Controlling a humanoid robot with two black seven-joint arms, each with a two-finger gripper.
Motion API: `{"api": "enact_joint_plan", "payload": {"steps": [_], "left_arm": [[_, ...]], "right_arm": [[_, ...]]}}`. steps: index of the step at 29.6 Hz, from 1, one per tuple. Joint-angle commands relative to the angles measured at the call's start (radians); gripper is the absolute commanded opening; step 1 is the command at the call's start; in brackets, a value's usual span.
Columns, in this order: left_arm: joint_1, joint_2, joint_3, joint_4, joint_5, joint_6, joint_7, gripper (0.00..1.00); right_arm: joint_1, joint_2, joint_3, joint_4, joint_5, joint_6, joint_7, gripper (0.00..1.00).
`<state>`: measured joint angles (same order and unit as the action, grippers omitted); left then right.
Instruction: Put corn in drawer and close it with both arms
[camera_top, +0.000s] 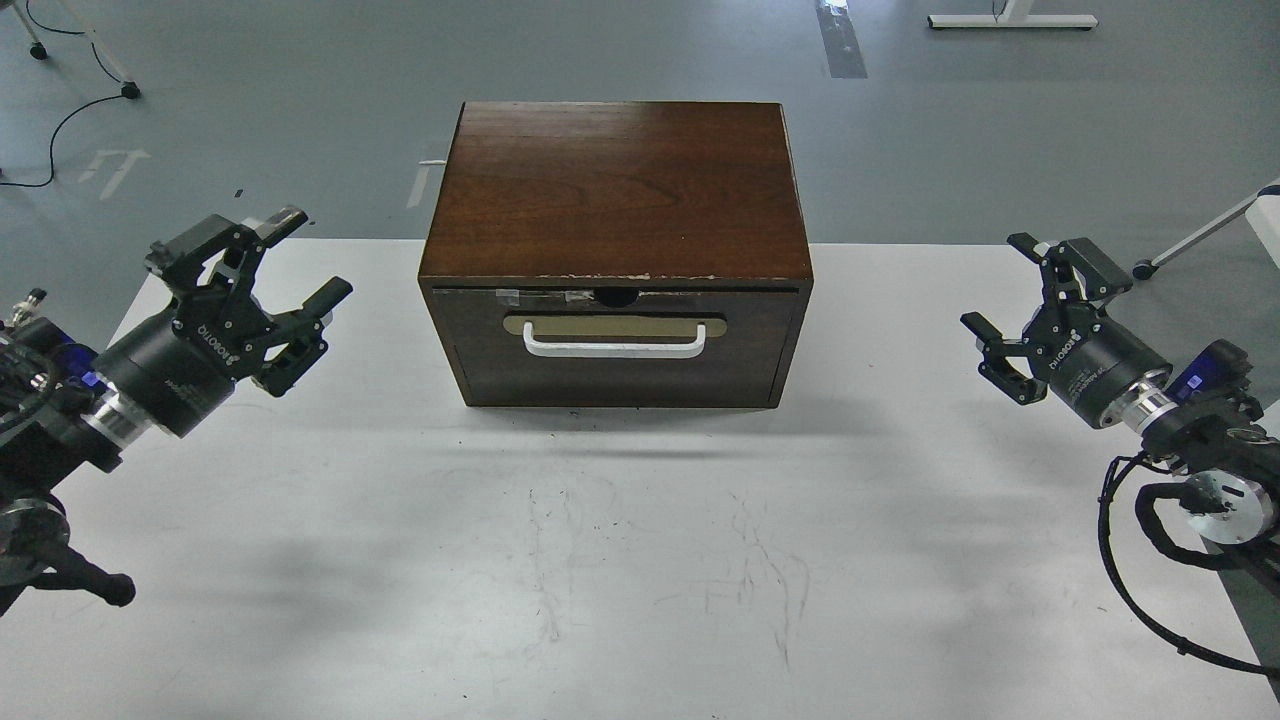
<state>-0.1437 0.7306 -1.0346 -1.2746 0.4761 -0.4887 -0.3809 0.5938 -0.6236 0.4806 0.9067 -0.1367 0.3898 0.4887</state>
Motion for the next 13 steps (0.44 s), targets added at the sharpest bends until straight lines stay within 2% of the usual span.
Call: {"api": "enact_joint_plan", "payload": {"steps": [1,13], "left_arm": [[0.009,-0.037,-0.007,0.052,-0.001,0.0,0.001,0.99],[0.01,-0.106,-0.008,0.115,0.003,0.0,0.004,0.99]], "right_arm": [[0.0,0.041,0.012,-0.002,0.048,-0.043,0.0,1.0],[-0.002,0.087,0.004,-0.003,0.046,-0.065,0.0,1.0]]}}
